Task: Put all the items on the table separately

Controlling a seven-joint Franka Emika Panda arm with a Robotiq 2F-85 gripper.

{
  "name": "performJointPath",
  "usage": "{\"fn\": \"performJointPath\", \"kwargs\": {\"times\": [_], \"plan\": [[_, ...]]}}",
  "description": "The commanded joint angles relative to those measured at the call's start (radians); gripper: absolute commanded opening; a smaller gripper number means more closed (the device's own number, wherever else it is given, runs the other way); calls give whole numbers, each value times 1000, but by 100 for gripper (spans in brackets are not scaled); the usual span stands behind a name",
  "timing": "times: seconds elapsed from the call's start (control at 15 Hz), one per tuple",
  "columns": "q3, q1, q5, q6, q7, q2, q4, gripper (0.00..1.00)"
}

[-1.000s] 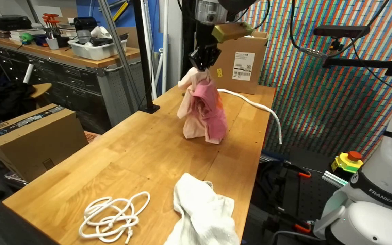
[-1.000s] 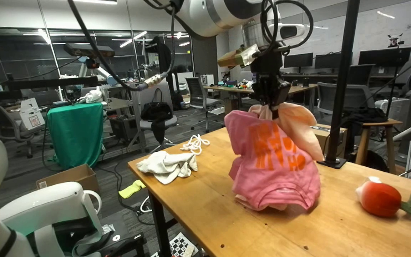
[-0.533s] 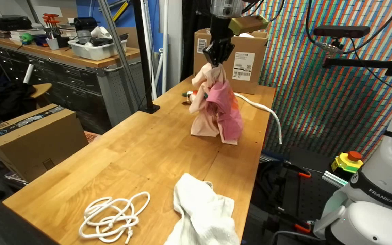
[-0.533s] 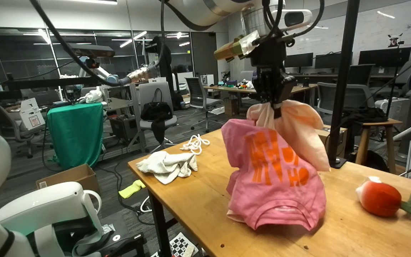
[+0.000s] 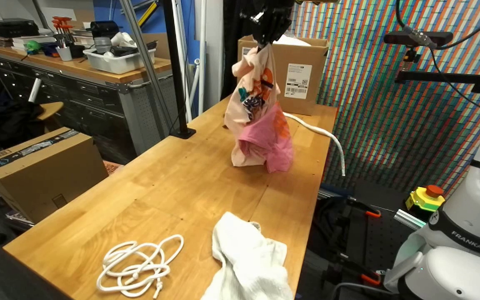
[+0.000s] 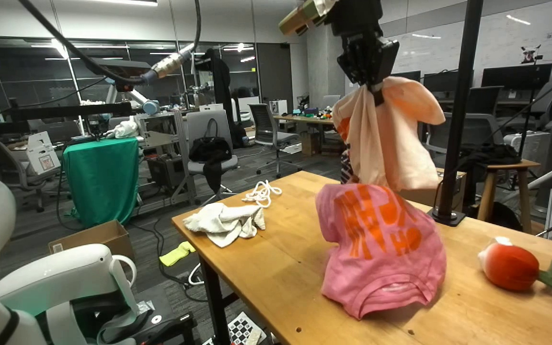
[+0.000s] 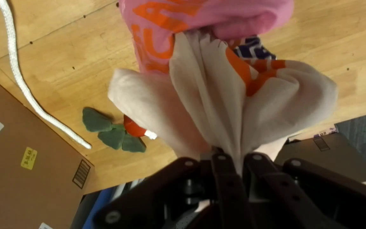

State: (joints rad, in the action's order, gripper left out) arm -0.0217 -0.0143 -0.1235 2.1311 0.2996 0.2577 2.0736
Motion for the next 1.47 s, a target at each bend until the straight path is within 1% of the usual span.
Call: {"fn": "performJointPath", "kwargs": {"times": [0.0,0.4,0.73,1.07,1.27,1.4], "plan": [[39,-4,10,11,12,33,-46,4],[97,9,6,18,29,29,-107,4],[156,27,-18,7,53,-22,-172,4],[214,52,-79,-27,89,-133,-286,4],[232,78,-124,-56,123,-233,-396,4],[230,101,-158,-77,144,-299,-472,4]]}}
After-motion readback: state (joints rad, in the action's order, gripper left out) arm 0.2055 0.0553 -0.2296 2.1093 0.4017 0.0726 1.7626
